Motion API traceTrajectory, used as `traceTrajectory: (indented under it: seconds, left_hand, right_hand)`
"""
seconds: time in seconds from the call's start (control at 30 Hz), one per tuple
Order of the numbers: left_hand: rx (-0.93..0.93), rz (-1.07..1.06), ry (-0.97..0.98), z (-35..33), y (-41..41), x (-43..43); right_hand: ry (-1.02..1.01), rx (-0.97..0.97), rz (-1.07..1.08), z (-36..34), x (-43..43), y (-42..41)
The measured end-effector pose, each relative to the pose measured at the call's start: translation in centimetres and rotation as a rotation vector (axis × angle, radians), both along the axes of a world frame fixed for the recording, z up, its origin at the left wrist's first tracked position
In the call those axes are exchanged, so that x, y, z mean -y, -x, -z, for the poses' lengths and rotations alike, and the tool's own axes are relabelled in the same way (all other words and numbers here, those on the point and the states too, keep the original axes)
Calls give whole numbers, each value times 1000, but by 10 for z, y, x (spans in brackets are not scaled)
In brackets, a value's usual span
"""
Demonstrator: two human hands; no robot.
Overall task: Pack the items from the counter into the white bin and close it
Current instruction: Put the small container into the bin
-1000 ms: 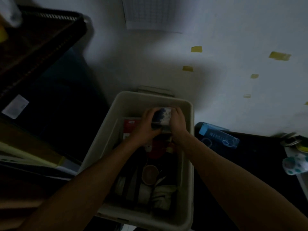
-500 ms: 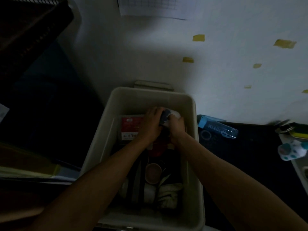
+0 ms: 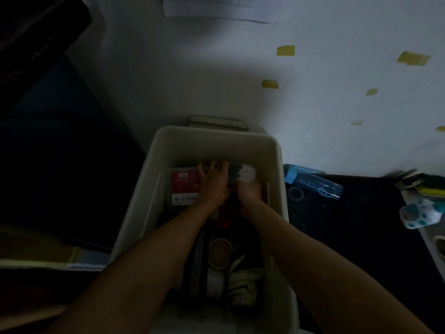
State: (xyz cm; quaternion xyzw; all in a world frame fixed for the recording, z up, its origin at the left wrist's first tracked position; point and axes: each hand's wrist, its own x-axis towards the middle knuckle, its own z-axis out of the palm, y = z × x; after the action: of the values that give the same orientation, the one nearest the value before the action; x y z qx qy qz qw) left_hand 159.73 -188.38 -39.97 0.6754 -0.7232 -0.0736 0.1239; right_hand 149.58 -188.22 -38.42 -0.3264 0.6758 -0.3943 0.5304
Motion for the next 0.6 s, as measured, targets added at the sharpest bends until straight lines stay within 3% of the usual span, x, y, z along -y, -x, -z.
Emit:
traceTrajectory:
  seconds: [0.37,0.6]
  left_hand:
    - [263,92,-125,-5,3,-1]
    - [276,48,-190,-11,10,-1]
  right_hand:
    - [-34,8,65,8,-3,-4]
    - [-46,-11,-83,4,-3,-5]
